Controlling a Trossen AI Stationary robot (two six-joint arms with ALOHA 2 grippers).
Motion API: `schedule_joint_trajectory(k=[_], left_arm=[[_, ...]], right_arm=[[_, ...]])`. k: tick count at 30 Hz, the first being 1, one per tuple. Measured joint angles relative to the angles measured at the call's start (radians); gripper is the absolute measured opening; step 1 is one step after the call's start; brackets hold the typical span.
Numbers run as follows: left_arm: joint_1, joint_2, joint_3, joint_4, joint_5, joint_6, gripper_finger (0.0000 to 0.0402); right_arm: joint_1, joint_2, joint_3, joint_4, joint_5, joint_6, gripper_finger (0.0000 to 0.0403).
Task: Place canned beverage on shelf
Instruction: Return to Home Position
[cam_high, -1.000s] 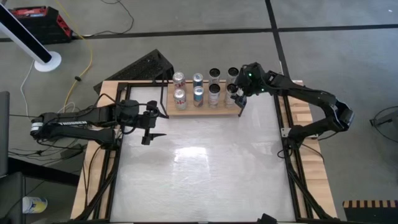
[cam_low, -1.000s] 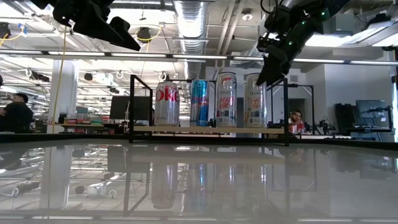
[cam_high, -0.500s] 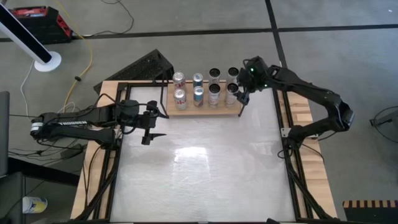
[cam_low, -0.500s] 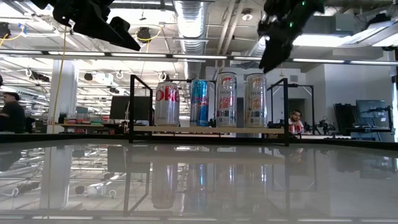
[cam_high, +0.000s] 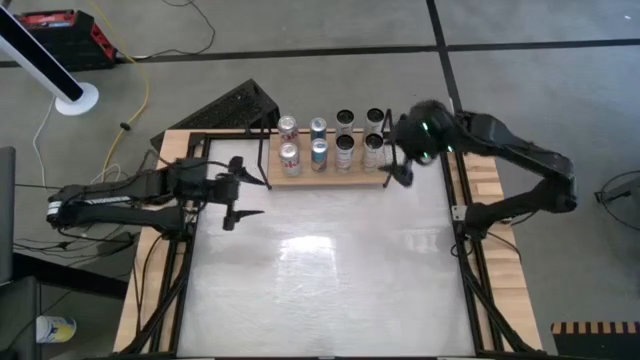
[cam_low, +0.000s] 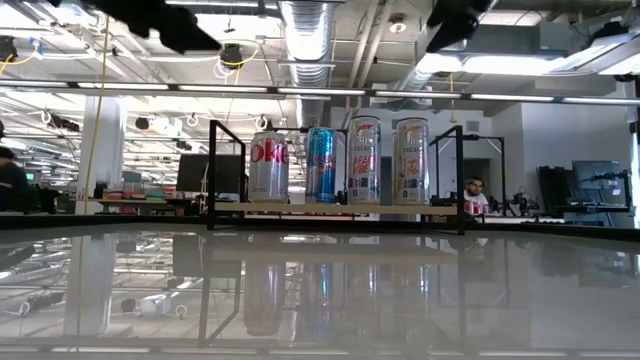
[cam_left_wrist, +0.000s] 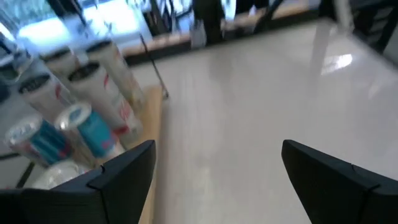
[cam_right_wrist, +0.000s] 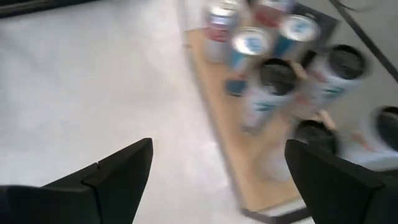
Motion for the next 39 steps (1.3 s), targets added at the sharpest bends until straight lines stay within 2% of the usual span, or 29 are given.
schedule_joint_trajectory(k=[4, 8, 12, 15, 18, 23, 29, 33, 39], left_arm=[[0.0, -0.089, -0.002, 0.007, 0.076, -0.033, 0.0333], [0.0, -0.167, -0.089, 0.11, 0.145, -0.07, 0.0333], [0.0, -0.219, -0.243, 0.28, 0.114, -0.123, 0.0333], [0.0, -0.252, -0.325, 0.356, 0.047, -0.141, 0.0333], [0.0, -0.296, -0.369, 0.362, -0.025, -0.17, 0.0333], [0.0, -0.387, -0.436, 0.365, -0.068, -0.199, 0.0333], [0.0, -0.467, -0.601, 0.551, -0.11, -0.221, 0.0333], [0.0, -0.496, -0.686, 0.631, -0.151, -0.235, 0.0333], [0.001, -0.514, -0.686, 0.557, -0.17, -0.263, 0.0334]], right_arm=[[0.146, -0.137, -0.143, 0.145, 0.026, 0.055, 0.0388], [0.278, -0.305, -0.431, 0.463, 0.116, 0.064, 0.0388], [0.335, -0.43, -0.758, 0.872, 0.195, 0.066, 0.0388], [0.324, -0.484, -0.936, 1.066, 0.2, 0.078, 0.0388], [0.3, -0.527, -1.048, 1.148, 0.201, 0.13, 0.0388], [0.278, -0.6, -1.178, 1.244, 0.201, 0.179, 0.0388], [0.272, -0.687, -1.316, 1.411, 0.21, 0.2, 0.0388], [0.273, -0.725, -1.393, 1.458, 0.226, 0.234, 0.0388], [0.273, -0.763, -1.463, 1.469, 0.233, 0.293, 0.0387]])
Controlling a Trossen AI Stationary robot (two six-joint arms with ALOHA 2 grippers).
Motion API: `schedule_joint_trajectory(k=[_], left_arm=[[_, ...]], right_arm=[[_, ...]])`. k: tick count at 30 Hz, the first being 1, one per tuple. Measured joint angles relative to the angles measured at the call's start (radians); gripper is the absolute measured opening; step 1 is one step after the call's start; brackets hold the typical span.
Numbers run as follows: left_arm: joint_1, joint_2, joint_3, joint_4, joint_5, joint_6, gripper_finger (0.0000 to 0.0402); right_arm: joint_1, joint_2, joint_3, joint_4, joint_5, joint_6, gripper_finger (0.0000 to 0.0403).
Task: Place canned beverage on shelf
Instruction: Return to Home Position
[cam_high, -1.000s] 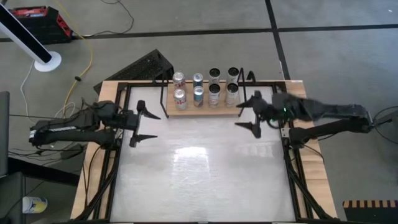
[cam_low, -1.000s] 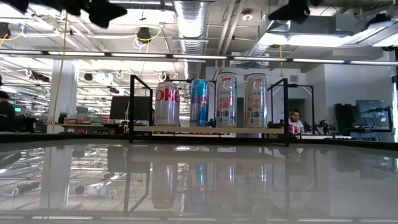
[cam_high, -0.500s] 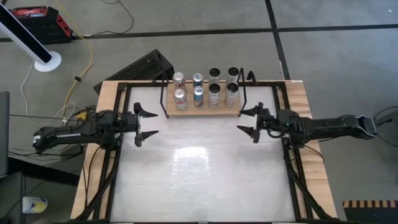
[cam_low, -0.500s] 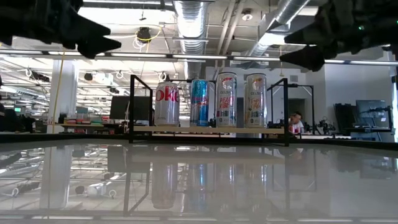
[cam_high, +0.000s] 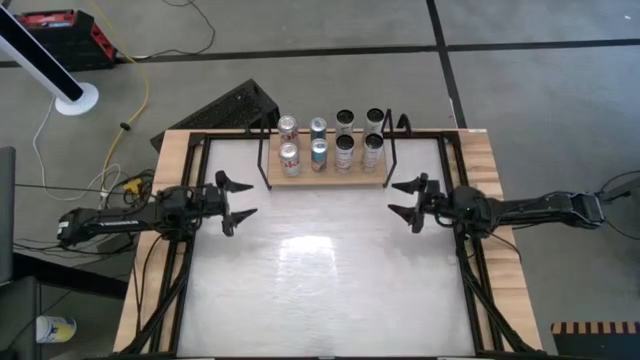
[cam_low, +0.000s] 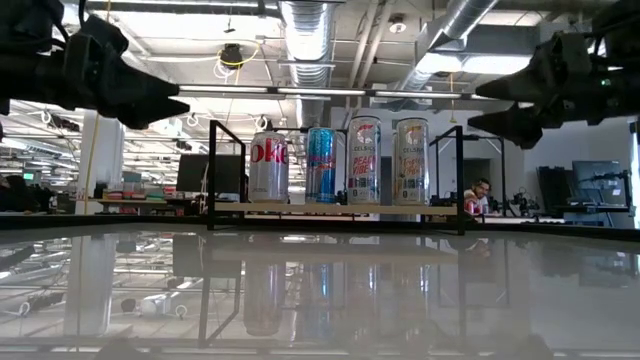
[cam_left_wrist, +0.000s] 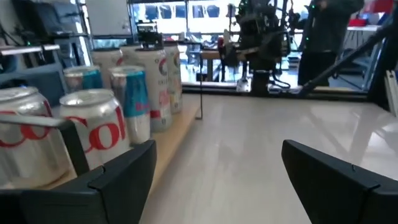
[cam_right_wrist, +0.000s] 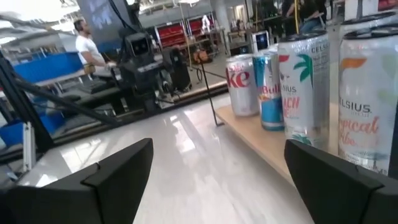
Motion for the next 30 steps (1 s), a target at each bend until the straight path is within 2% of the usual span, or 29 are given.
schedule_joint_trajectory(k=[3, 6, 8, 13, 14, 15, 19, 23, 26, 28, 30], left_arm=[[0.0, 0.001, 0.0, -0.028, -0.008, 0.001, 0.0334], [0.0, 0.002, 0.0, -0.055, -0.016, 0.005, 0.0334], [0.0, 0.002, 0.0, -0.068, -0.014, 0.005, 0.0334], [0.0, 0.004, -0.001, -0.109, -0.012, 0.002, 0.0334], [0.0, 0.004, -0.001, -0.116, -0.012, -0.004, 0.0334], [0.0, 0.004, -0.001, -0.117, -0.012, -0.01, 0.0334], [0.0, 0.004, -0.001, -0.135, -0.02, -0.057, 0.0334], [0.0, 0.004, -0.001, -0.213, -0.021, -0.105, 0.0333], [0.0, 0.008, 0.0, -0.244, -0.019, -0.153, 0.0334], [0.0, 0.011, 0.001, -0.25, -0.014, -0.162, 0.0334], [-0.001, 0.011, 0.001, -0.257, -0.014, -0.161, 0.0334]], right_arm=[[0.007, 0.001, 0.0, 0.022, -0.004, -0.01, 0.0362], [0.022, 0.004, 0.0, 0.041, -0.013, -0.044, 0.03], [0.029, 0.003, -0.001, 0.026, -0.013, -0.061, 0.0244], [0.029, 0.004, -0.001, -0.077, -0.024, -0.074, 0.0055], [0.029, 0.004, -0.001, -0.101, -0.026, -0.068, 0.0029], [0.029, 0.004, -0.001, -0.123, -0.035, -0.061, 0.002], [0.035, -0.018, 0.03, -0.224, -0.079, -0.054, 0.0032], [0.051, -0.1, 0.16, -0.542, -0.042, -0.055, 0.0017], [0.045, -0.152, 0.206, -0.702, 0.014, 0.037, 0.0015], [0.046, -0.182, 0.209, -0.723, 0.025, 0.11, 0.0029], [0.046, -0.203, 0.21, -0.737, 0.027, 0.114, 0.0056]])
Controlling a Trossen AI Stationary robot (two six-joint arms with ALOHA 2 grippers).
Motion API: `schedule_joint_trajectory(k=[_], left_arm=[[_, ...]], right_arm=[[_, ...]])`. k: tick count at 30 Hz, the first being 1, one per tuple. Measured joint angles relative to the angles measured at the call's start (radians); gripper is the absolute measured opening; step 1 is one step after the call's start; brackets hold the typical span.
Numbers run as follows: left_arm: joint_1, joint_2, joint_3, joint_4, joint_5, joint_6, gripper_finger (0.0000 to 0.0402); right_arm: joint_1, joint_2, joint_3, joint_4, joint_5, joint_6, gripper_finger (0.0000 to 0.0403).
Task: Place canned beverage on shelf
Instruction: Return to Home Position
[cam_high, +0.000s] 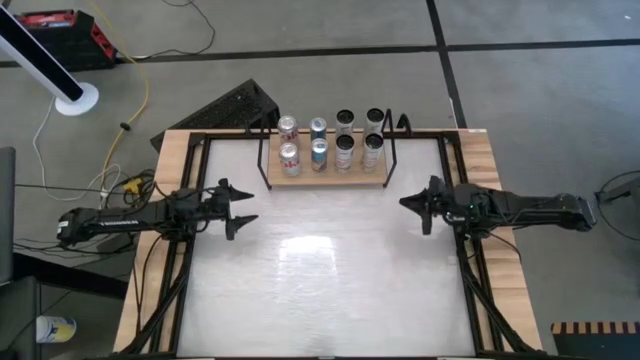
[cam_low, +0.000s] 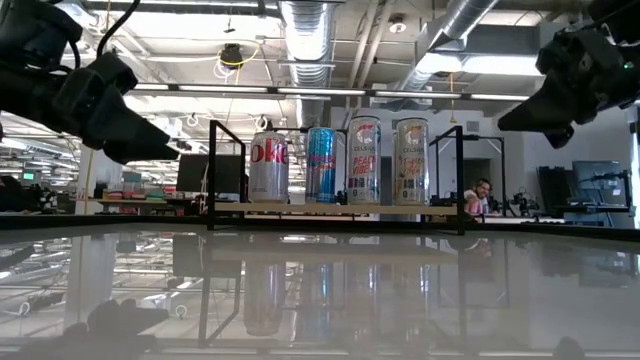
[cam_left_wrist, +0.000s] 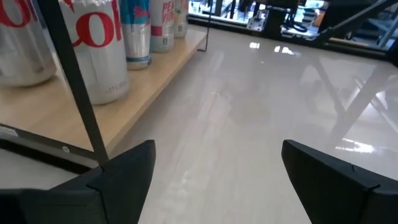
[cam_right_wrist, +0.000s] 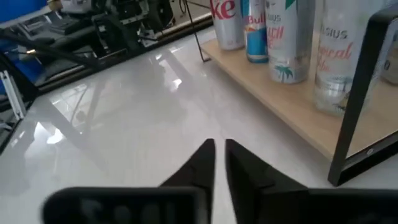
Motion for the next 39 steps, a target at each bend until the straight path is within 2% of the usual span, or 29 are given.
schedule_joint_trajectory(k=[4, 9, 39], left_arm=[[0.0, 0.0, 0.001, -0.002, 0.002, 0.016, 0.0334], [0.0, 0.0, 0.001, -0.005, 0.002, 0.018, 0.0334], [0.0, 0.0, 0.003, -0.009, 0.0, 0.019, 0.0334]], right_arm=[[0.0, -0.004, 0.001, -0.006, 0.0, 0.0, 0.01], [0.0, -0.004, 0.001, -0.01, -0.001, 0.0, 0.0124], [0.0, -0.004, 0.002, -0.019, -0.002, -0.001, 0.0129]])
